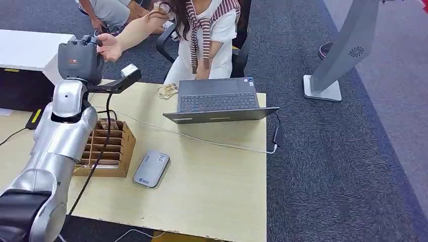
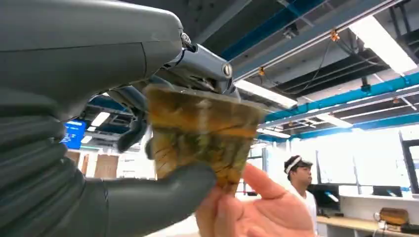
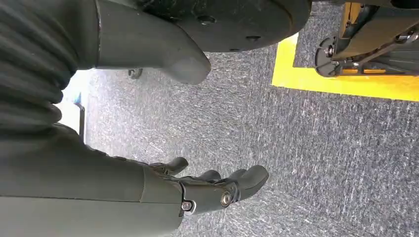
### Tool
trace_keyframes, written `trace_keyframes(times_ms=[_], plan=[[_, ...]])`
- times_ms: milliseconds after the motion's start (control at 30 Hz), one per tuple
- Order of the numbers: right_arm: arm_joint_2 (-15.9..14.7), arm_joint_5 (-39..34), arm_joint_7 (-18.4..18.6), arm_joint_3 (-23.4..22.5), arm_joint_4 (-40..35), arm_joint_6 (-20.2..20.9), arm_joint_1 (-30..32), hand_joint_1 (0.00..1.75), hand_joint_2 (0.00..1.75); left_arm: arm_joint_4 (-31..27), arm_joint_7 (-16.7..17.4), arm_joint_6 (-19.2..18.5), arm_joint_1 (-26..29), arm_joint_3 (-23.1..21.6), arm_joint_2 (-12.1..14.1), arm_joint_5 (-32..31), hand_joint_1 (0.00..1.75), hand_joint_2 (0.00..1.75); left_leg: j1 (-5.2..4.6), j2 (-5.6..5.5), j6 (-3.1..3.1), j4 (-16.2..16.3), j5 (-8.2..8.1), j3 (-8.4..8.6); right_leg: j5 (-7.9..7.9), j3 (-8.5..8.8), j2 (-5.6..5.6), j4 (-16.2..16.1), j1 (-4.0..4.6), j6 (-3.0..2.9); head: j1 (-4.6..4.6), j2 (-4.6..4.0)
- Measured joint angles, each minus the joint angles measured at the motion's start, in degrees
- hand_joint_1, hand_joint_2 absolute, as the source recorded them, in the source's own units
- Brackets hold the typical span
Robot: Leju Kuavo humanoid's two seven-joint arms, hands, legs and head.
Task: Pass the card to the sensor for recognition and then transmit it.
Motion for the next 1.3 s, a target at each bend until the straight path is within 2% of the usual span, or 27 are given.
trace_keyframes(times_ms=[500, 667, 700, 733, 900, 1000, 1067, 1167, 1300], plan=[[-0.09, -0.09, -0.24, 0.15, 0.09, -0.02, 0.01, 0.0, 1.75, 0.92, -0.79, 1.79, 0.97, 0.7, -1.36, 1.42, 0.0, 1.75, -0.01, 0.0, 0.0, 0.0, 0.0, -0.02, 0.0, -0.01, 0.0, -0.01, -0.01, 0.0, 0.02, 0.0], [-0.09, -0.92, -0.44, 0.15, 0.09, -0.35, 0.03, 0.0, 1.75, -0.73, -3.7, 3.11, 3.08, 0.96, -1.86, 4.86, 0.0, 1.75, -0.01, 0.04, 0.01, 0.0, -0.01, 0.0, 0.0, -0.01, 0.03, 0.0, -0.02, 0.0, 0.04, 0.0], [-0.07, -1.59, -0.42, 0.15, 0.09, -1.22, 0.07, 0.0, 1.75, -3.85, -5.28, 3.96, 6.01, 1.25, -2.33, 7.01, 0.0, 1.75, -0.01, 0.05, 0.02, 0.0, -0.02, 0.0, 0.0, -0.01, 0.04, -0.01, -0.02, 0.0, 0.02, 0.0], [-0.05, -1.79, -0.37, 0.15, 0.09, -1.42, 0.07, 0.0, 1.75, -4.55, -5.58, 4.0, 6.82, 1.25, -2.43, 7.39, 0.0, 1.75, -0.02, 0.05, 0.02, -0.01, -0.02, 0.0, -0.01, -0.01, 0.04, -0.01, -0.02, 0.0, 0.04, 0.0], [0.81, -4.1, 0.02, -0.15, 0.09, -4.06, 0.15, 0.0, 1.75, -18.36, -9.21, 5.44, 21.74, 1.25, -3.74, 12.04, 0.0, 1.75, -0.03, 0.29, 0.06, -0.01, -0.17, 0.0, -0.09, -0.05, 0.25, -0.02, -0.04, -0.01, 0.02, 0.0], [1.05, -5.95, -0.88, -0.94, 0.09, -4.52, 0.34, 0.0, 1.75, -27.31, -12.07, 6.65, 32.44, 1.25, -4.22, 13.79, 0.0, 1.75, -0.04, 0.45, 0.11, -0.03, -0.39, 0.09, -0.22, -0.02, 0.39, -0.03, -0.05, 0.02, -0.04, 0.0], [1.07, -7.4, -1.93, -1.68, 0.09, -4.39, 0.62, 0.0, 1.75, -33.49, -14.03, 8.73, 40.65, 1.25, -4.46, 14.38, 0.0, 1.75, -0.04, 0.59, 0.13, -0.03, -0.49, 0.13, -0.31, -0.01, 0.51, -0.04, -0.05, 0.02, -0.09, 0.0], [1.0, -8.52, -2.88, -2.73, 0.18, -3.87, 0.97, 0.0, 1.75, -38.79, -14.62, 12.72, 51.7, 1.49, -4.48, 14.51, 0.0, 1.75, -0.04, 0.58, 0.12, -0.03, -0.66, 0.16, -0.43, 0.01, 0.51, -0.05, -0.06, 0.04, -0.04, 0.0], [0.81, -9.36, -3.21, -3.63, 0.35, -3.56, 1.24, 0.0, 1.75, -41.68, -16.22, 14.99, 60.55, 3.3, -4.22, 16.39, 0.0, 1.75, -0.03, 0.43, 0.13, -0.03, -0.66, 0.13, -0.55, 0.02, 0.35, -0.07, -0.05, 0.09, -0.02, 0.0]])
